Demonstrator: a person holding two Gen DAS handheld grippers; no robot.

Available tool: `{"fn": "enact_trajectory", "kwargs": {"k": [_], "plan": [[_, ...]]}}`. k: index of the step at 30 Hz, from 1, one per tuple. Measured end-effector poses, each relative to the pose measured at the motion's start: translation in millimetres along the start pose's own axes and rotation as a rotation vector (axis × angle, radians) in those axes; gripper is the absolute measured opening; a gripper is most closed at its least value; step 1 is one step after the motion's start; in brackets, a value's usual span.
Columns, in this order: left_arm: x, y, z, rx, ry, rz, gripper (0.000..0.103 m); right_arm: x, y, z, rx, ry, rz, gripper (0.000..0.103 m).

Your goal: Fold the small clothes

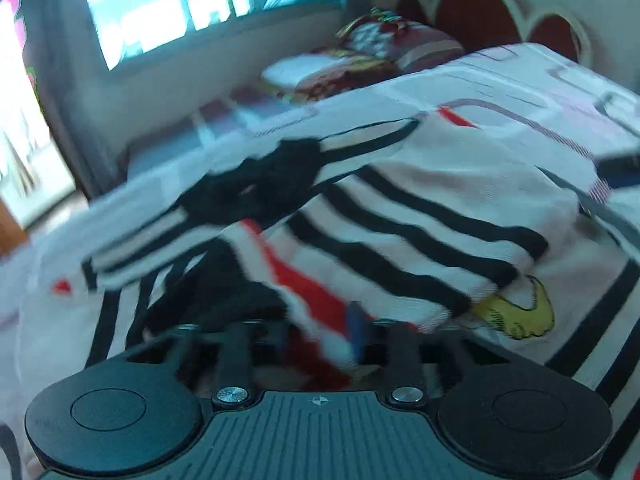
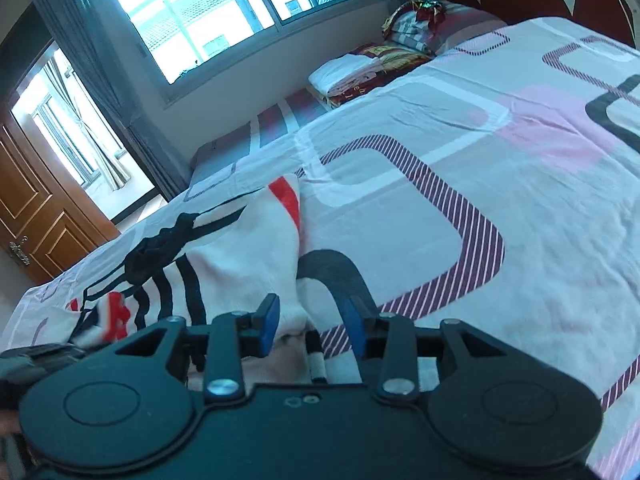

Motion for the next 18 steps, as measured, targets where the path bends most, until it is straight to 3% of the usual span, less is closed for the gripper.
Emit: {"fn": "enact_trajectory", "kwargs": {"k": [2,4,5,6,8,12,14,17,18], "plan": [[4,-12,-1,-0.003,-0.034,0.026,0.046,1,5,-1,0.002,-0.012,-0.019,0.056],[16,-21,-3,0.021,-0.095,0.104,0.064,3,16,-2,0.013,-0.024,-0.048,0.058],[20,-26,-3,0.017,-0.118,0.125,0.084,3,23,-2,0.023,-0.03,-0.057,0.058],[26,-31,-1,-0.003,-0.143,0.134,0.089,4,32,-2,0.039,-0.034,-0.072,0.058],[34,-31,5,-0.012,-0.151,0.117,0.089,6,51,-2,0.088,-0.044,-0.099,0.058],[65,-8,33,0.093,-0.188,0.106,0.089,5,99,3,0.234,-0.048,-0.155,0.058],[89,17,58,0.162,-0.204,0.05,0.089,4,130,9,0.335,-0.052,-0.196,0.058],[113,66,96,0.25,-0.189,-0.102,0.088,2,178,25,0.516,-0.081,-0.252,0.058],[117,85,109,0.276,-0.163,-0.159,0.081,0,193,32,0.579,-0.09,-0.263,0.057]]}}
Point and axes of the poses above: each gripper's, at about its wrist camera, not at the fingertips, and x roughly against the way its jaws point, y to its left, z to its underside, the point moved 10 cm from there along -x, roughly the way its jaws point, and after that the axes turned 7 degrees about z, right-handed, at the moved point
